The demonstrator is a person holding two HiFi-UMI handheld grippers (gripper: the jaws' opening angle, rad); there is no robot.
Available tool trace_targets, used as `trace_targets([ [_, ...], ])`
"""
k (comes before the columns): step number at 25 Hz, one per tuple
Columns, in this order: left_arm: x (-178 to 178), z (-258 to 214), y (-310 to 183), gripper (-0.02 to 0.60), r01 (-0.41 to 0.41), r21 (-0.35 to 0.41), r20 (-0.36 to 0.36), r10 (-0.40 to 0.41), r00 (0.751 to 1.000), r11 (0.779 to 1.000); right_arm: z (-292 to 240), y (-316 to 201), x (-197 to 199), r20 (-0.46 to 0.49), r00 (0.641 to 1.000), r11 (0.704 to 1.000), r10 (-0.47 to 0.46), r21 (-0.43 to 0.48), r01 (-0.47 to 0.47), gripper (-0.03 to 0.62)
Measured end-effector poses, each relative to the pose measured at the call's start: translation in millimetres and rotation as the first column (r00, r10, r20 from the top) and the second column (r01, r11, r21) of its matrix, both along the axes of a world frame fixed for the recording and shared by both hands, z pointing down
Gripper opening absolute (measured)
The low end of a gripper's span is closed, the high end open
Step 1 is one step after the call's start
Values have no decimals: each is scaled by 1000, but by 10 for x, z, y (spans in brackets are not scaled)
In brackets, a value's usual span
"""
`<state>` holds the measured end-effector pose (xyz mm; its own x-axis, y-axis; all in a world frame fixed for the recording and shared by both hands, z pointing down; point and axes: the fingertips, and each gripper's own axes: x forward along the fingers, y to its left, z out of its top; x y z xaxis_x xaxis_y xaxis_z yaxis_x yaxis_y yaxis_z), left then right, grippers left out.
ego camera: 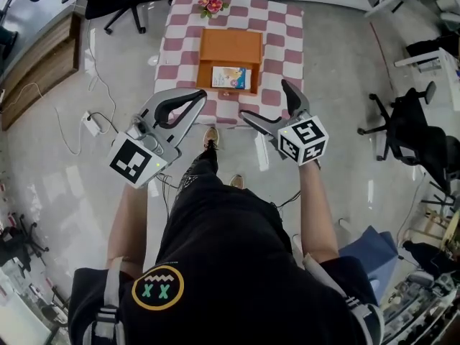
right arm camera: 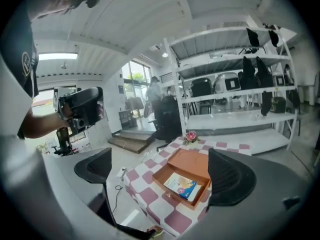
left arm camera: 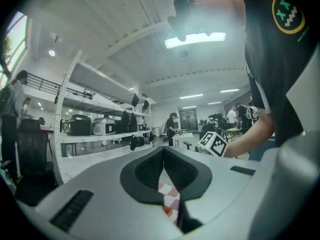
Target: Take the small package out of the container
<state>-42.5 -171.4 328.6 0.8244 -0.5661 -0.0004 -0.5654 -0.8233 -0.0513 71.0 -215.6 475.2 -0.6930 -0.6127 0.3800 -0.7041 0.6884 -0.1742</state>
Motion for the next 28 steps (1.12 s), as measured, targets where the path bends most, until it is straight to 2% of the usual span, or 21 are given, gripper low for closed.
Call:
trace_targets([
  [4,-102,46,-278,18,-3,-21,-17,2,1000,1000,414,-464,-72,37,999,990,29,-141,-24,597],
  [9,-179,117,-484,19,-18,-46,-29,17,999,999,990,-869,-188,42,997,954,62,-295,-47,597],
  [13,-249,181,-628,18,-25,-67,-35,23,999,997,1413,-1058,-311,83,992,899,98,-435,-52,597],
  [15,-275,200,-690,18,-26,-76,-41,23,999,997,1609,-1129,-321,67,991,873,113,-484,-67,597],
  [28,-321,351,-1014,18,-21,-120,-56,14,998,993,2487,-1268,-423,-53,994,707,96,-699,-105,597],
])
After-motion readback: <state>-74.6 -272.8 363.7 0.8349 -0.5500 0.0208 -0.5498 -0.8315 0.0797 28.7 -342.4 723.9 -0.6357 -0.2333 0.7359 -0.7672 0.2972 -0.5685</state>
